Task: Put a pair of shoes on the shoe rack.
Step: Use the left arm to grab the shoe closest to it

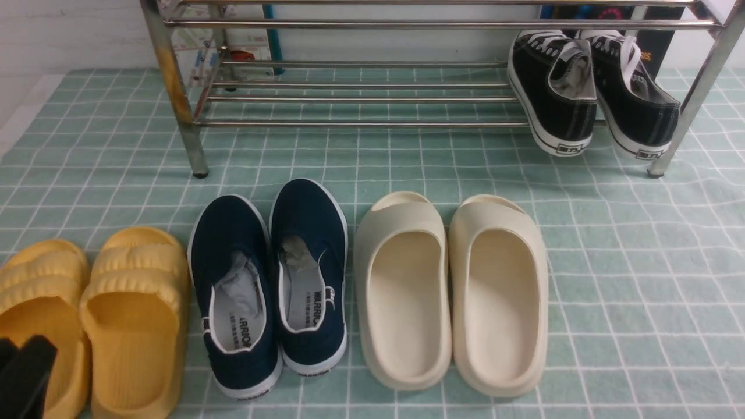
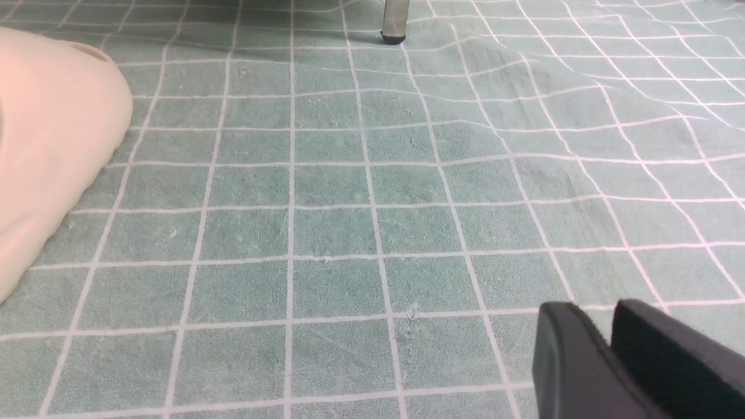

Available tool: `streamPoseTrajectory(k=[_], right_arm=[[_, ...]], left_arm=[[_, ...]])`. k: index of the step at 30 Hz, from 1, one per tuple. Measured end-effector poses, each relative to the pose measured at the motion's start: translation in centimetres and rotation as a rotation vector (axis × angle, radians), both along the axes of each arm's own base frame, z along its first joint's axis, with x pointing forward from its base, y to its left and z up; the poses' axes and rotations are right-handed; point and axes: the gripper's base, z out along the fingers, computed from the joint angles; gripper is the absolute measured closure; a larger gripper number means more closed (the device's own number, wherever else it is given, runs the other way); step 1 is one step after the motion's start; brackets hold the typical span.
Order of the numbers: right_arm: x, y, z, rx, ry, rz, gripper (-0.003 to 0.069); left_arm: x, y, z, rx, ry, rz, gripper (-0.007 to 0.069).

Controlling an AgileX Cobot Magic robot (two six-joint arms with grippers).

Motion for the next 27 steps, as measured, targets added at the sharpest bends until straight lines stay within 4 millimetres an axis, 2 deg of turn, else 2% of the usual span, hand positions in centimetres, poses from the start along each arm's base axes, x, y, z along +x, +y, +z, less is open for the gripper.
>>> streamPoseTrajectory(k=[6, 8, 9, 10, 13, 14, 15, 16, 18, 19, 20, 21, 22, 23, 25, 26, 27], right_arm=[[0.0, 0.0, 0.0, 0.000, 0.000, 0.000, 0.0499], [0.0, 0.0, 0.0, 0.000, 0.000, 0.000, 0.0496], [0.0, 0.0, 0.0, 0.000, 0.000, 0.000, 0.0496], [0.0, 0.0, 0.0, 0.000, 0.000, 0.000, 0.0495], [0.0, 0.0, 0.0, 0.000, 0.000, 0.000, 0.0489], [0.0, 0.0, 0.0, 0.000, 0.000, 0.000, 0.0488], [0.0, 0.0, 0.0, 0.000, 0.000, 0.000, 0.0484], [0.0, 0.0, 0.0, 0.000, 0.000, 0.000, 0.0483], [0.0, 0.0, 0.0, 0.000, 0.000, 0.000, 0.0479], [0.0, 0.0, 0.0, 0.000, 0.000, 0.000, 0.0479], [0.0, 0.0, 0.0, 0.000, 0.000, 0.000, 0.0475], [0.0, 0.0, 0.0, 0.000, 0.000, 0.000, 0.0474], [0.0, 0.0, 0.0, 0.000, 0.000, 0.000, 0.0474], [0.0, 0.0, 0.0, 0.000, 0.000, 0.000, 0.0472], [0.0, 0.0, 0.0, 0.000, 0.000, 0.000, 0.0470], [0.0, 0.0, 0.0, 0.000, 0.000, 0.000, 0.0464], [0.0, 0.0, 0.0, 0.000, 0.000, 0.000, 0.0464]], left_arm=[[-0.7, 0.2, 2.8, -0.038, -0.316, 0.008, 0.0386], [-1.5, 0.3, 4.2, -0.127, -0.490, -0.012, 0.0387], [-1.5, 0.3, 4.2, -0.127, -0.490, -0.012, 0.0388], [-2.1, 0.4, 5.0, -0.197, -0.593, -0.034, 0.0392], [-2.9, 0.5, 7.1, -0.269, -0.670, -0.068, 0.0435], [-2.8, 0.5, 7.1, -0.270, -0.663, -0.068, 0.0441], [-3.6, 0.5, 9.4, -0.269, -0.681, -0.078, 0.0487], [-4.0, 0.5, 10.7, -0.262, -0.677, -0.080, 0.0521], [-4.9, 0.4, 14.1, -0.218, -0.587, -0.067, 0.0634], [-5.2, 0.4, 14.5, -0.218, -0.603, -0.069, 0.0638], [-4.7, 0.4, 16.4, -0.150, -0.449, -0.040, 0.0638], [-4.4, 0.3, 17.2, -0.125, -0.384, -0.029, 0.0638], [-4.0, 0.3, 17.0, -0.119, -0.354, -0.026, 0.0638], [-2.1, 0.2, 17.3, -0.084, -0.170, -0.011, 0.0638], [-0.6, 0.1, 16.8, -0.075, -0.063, -0.006, 0.0638], [2.1, -0.1, 15.5, -0.064, 0.115, 0.000, 0.0638], [2.4, -0.2, 15.3, -0.065, 0.144, 0.000, 0.0638]])
